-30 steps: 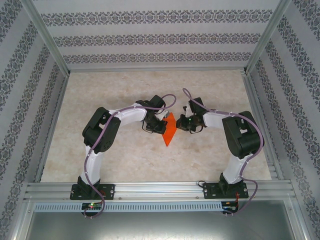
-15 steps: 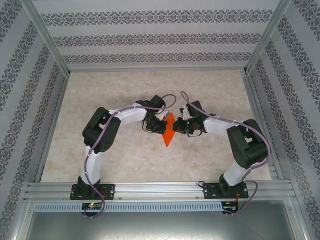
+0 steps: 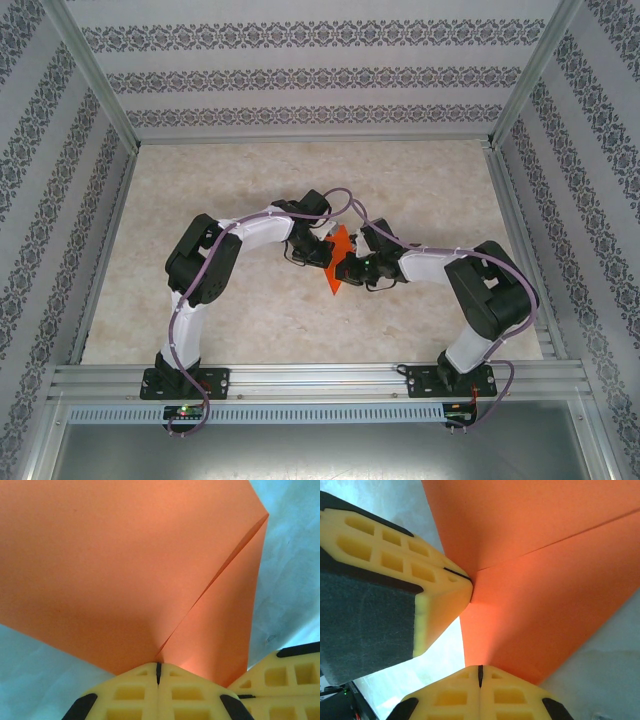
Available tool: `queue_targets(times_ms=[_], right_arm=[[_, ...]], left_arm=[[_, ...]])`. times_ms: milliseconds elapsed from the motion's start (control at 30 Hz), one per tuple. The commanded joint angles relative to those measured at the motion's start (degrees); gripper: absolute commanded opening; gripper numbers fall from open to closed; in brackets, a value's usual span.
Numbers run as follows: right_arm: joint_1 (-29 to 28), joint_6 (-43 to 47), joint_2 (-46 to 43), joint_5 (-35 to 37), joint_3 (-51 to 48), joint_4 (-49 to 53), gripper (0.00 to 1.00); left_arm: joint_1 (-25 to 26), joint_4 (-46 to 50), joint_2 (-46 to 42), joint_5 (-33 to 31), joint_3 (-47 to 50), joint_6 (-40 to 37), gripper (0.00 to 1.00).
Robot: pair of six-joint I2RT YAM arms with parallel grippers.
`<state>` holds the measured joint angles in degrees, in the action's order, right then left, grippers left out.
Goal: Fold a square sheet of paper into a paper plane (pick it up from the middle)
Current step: Third fold the triangle at the center of the table.
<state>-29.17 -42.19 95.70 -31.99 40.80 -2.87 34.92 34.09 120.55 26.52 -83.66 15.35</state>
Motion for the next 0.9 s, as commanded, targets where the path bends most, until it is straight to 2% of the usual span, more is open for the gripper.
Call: queue_targets(times_ms=[0, 433, 867], right_arm=[[-0.92, -0.58, 0.28, -0.45, 0.03, -1.52, 0.0], [-1.06, 1.86, 3.53, -1.31, 1.35, 1.29, 0.0], [-3.92, 6.12, 0.27, 1.11, 0.73, 8.97, 0.0]], left_arm=[[-0.38, 4.94, 6.6, -10.09, 3.14, -1.01, 0.04], [-0.38, 5.06, 7.51, -10.36, 2.71, -1.2, 0.04], [-0.46, 5.64, 8.52, -10.83, 1.96, -1.65, 0.04]])
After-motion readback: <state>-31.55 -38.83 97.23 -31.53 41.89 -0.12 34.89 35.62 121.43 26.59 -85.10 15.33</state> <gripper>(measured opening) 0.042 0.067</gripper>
